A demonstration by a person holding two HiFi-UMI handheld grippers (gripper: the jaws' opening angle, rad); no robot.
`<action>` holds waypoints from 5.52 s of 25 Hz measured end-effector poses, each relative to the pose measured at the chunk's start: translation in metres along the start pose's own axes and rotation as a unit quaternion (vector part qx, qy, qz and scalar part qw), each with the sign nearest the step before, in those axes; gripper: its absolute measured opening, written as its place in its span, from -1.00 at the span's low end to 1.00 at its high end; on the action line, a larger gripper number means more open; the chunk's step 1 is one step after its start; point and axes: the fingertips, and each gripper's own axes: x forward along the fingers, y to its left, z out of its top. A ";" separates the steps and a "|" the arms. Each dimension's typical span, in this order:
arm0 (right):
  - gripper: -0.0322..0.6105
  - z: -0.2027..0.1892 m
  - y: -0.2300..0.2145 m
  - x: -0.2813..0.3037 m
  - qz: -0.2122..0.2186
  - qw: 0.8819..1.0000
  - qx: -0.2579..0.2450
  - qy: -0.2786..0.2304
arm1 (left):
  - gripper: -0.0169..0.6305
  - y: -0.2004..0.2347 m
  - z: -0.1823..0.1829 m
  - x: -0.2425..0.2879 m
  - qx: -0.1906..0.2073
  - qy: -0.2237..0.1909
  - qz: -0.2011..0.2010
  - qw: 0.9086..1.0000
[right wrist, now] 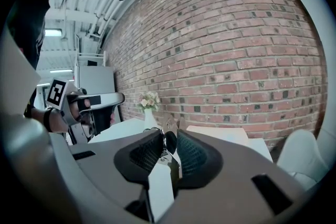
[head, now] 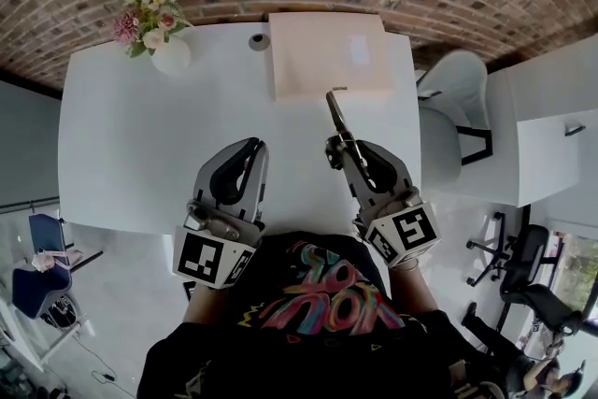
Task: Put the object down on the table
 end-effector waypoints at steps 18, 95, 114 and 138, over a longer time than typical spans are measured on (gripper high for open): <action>-0.58 -0.097 0.011 0.038 0.041 0.993 -0.019 0.106 | -0.82 -0.005 -0.040 0.001 -0.014 0.047 -0.007 0.999; -0.35 -0.197 0.047 0.069 0.113 0.974 -0.028 0.194 | -0.82 -0.012 -0.042 -0.028 -0.032 0.032 0.016 0.999; -0.46 -0.012 0.037 0.036 0.084 0.996 -0.017 0.003 | -0.82 -0.017 -0.011 -0.017 -0.013 0.004 0.007 1.000; -0.84 0.057 -0.015 -0.025 0.003 0.994 0.002 -0.110 | -0.82 -0.018 -0.001 0.008 -0.001 0.009 -0.008 1.000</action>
